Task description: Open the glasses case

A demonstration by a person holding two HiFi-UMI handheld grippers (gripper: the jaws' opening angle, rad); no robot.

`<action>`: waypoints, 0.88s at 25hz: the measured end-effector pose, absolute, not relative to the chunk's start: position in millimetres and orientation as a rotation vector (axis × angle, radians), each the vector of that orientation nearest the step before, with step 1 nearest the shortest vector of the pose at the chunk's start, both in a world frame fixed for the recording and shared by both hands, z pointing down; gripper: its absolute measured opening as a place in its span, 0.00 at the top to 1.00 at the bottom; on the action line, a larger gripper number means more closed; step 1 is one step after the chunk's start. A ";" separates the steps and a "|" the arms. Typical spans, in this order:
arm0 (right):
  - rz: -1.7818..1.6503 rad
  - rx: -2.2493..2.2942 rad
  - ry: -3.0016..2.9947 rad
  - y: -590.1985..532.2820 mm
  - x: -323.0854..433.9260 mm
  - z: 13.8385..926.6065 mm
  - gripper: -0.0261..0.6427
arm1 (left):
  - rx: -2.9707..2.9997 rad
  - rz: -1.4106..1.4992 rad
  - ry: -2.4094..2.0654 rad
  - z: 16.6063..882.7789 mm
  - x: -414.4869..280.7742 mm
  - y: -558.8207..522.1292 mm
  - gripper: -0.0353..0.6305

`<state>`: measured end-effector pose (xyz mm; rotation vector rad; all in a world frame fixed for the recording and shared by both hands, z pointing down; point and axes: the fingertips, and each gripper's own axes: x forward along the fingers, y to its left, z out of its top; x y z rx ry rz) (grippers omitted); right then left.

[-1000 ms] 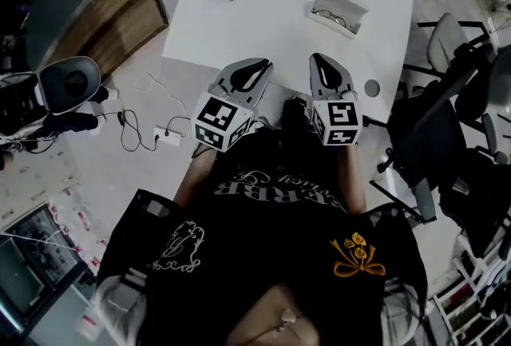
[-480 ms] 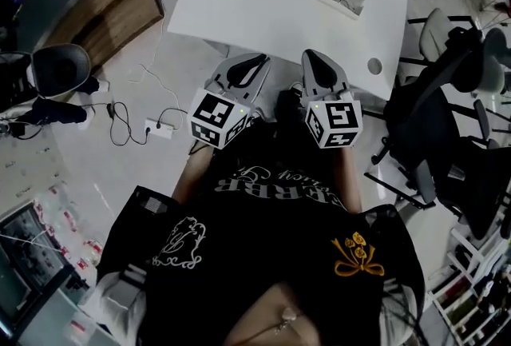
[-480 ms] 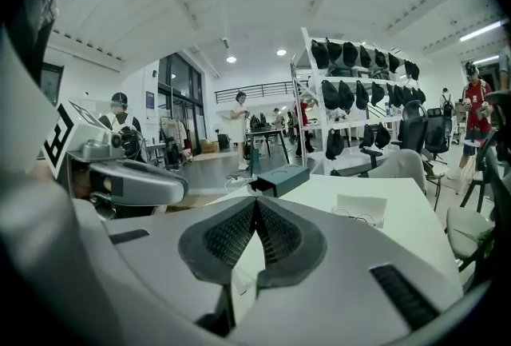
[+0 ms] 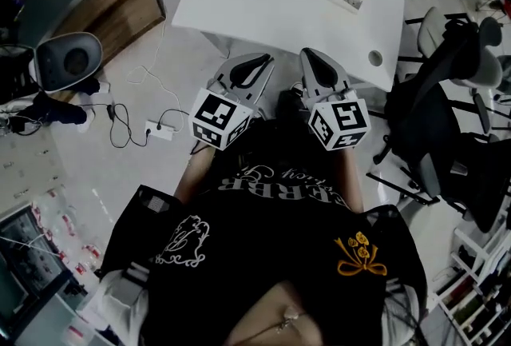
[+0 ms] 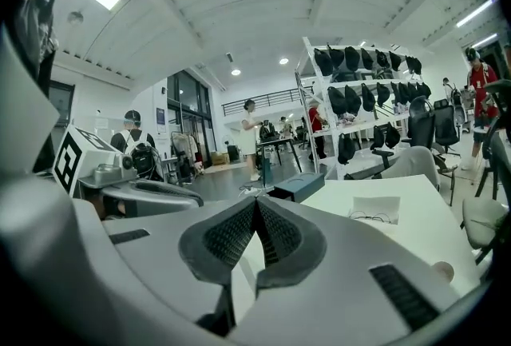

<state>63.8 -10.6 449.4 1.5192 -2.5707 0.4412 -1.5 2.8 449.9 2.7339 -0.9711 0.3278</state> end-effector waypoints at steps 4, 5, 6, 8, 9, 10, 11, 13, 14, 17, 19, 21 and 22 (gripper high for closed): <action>0.455 1.498 -2.588 -7.0 63.3 444.8 0.94 | 2.748 0.319 -0.971 445.3 -0.1 5.8 0.89; 0.447 1.488 -2.587 -5.5 63.0 443.7 0.94 | 2.751 0.318 -0.971 444.1 0.2 7.1 0.89; 0.434 1.479 -2.585 -3.6 62.6 442.8 0.94 | 2.754 0.316 -0.973 443.2 0.2 8.8 0.89; 0.408 1.467 -2.578 0.3 61.4 441.7 0.94 | 2.758 0.313 -0.977 442.0 -0.2 12.2 0.89; 0.401 1.463 -2.576 1.8 60.9 441.6 0.94 | 2.761 0.312 -0.979 441.7 -0.3 13.5 0.89; 0.400 1.461 -2.576 2.8 60.6 441.8 0.94 | 2.763 0.311 -0.980 441.5 -0.1 14.5 0.89; 0.405 1.458 -2.577 3.5 60.6 442.2 0.94 | 2.764 0.310 -0.980 441.2 0.4 15.3 0.89; 0.419 1.455 -2.579 3.7 61.0 443.4 0.94 | 2.767 0.308 -0.977 440.9 1.6 15.9 0.89; 0.425 1.453 -2.579 3.1 61.2 444.0 0.94 | 2.768 0.307 -0.975 440.9 2.0 15.4 0.89; 0.425 1.450 -2.573 0.6 60.8 445.5 0.94 | 2.767 0.307 -0.969 442.5 1.9 12.7 0.89; 0.421 1.446 -2.566 -0.8 59.7 447.2 0.94 | 2.764 0.310 -0.965 444.6 0.9 10.8 0.89; 0.418 1.441 -2.561 -1.6 58.9 449.0 0.94 | 2.763 0.310 -0.962 446.0 0.6 10.1 0.89; 0.416 1.439 -2.560 -0.3 59.1 449.1 0.94 | 2.763 0.310 -0.962 445.8 1.3 11.7 0.89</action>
